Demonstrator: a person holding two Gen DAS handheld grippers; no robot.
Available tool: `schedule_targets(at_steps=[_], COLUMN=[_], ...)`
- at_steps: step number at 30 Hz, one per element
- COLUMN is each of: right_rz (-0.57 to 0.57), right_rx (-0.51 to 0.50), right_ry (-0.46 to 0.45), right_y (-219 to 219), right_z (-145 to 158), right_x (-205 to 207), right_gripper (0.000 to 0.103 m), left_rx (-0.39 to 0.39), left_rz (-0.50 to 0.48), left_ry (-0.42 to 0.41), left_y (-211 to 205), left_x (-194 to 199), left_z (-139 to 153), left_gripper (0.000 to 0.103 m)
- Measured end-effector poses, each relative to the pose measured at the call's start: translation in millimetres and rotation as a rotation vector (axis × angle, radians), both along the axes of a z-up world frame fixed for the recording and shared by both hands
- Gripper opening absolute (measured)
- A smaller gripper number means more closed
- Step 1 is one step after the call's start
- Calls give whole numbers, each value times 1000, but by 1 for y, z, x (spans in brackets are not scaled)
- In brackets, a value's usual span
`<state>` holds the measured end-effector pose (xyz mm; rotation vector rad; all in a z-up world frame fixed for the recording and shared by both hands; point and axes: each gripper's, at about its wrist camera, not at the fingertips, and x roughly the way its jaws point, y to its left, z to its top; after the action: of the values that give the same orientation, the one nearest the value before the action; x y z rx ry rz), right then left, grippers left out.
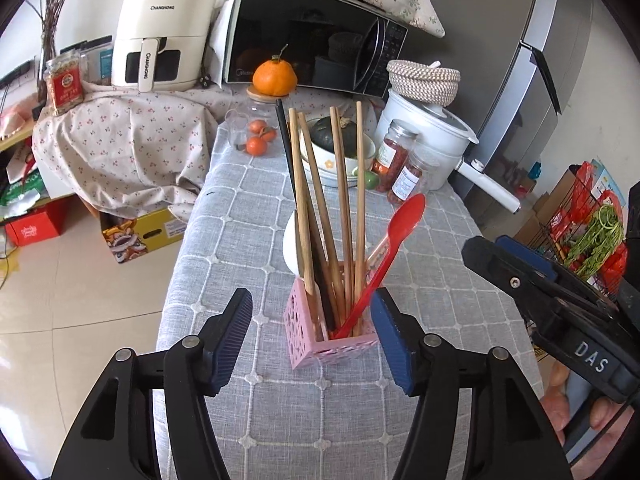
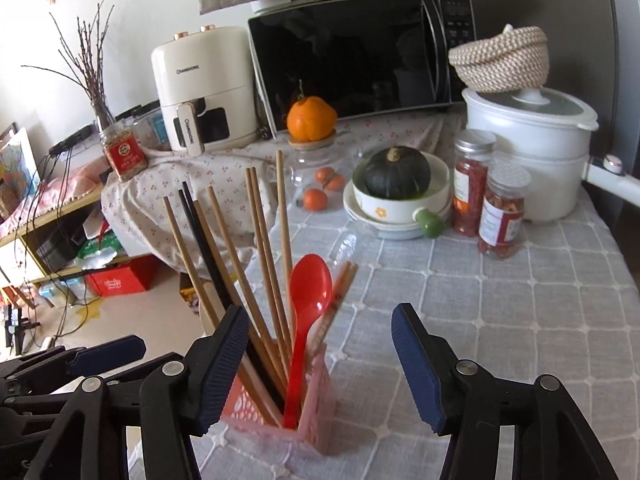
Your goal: Organize utensils
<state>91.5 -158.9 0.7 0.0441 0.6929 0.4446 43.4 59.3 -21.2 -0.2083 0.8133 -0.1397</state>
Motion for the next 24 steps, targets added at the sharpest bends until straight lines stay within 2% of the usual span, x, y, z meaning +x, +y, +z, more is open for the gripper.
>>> schedule_targets(at_steps=[2, 5, 9, 12, 14, 24], right_rz=[-5, 0, 5, 52, 45, 15], right_rx=[-17, -42, -120, -174, -197, -219], right_ry=[2, -3, 2, 33, 41, 62], right_y=[-8, -17, -18, -10, -8, -12], right_z=[5, 8, -1, -14, -18, -22], right_x=[-14, -34, -51, -51, -48, -45], right_gripper=[71, 82, 90, 91, 91, 92], left_rx=[9, 31, 71, 59, 73, 97], left_rz=[-2, -7, -3, 2, 22, 21], left_ry=[-2, 6, 40, 63, 67, 70], left_y=[-3, -10, -20, -21, -22, -29], left_x=[-8, -18, -25, -27, -27, -24], left_z=[3, 6, 3, -1, -2, -4], left_gripper=[70, 74, 78, 78, 78, 78])
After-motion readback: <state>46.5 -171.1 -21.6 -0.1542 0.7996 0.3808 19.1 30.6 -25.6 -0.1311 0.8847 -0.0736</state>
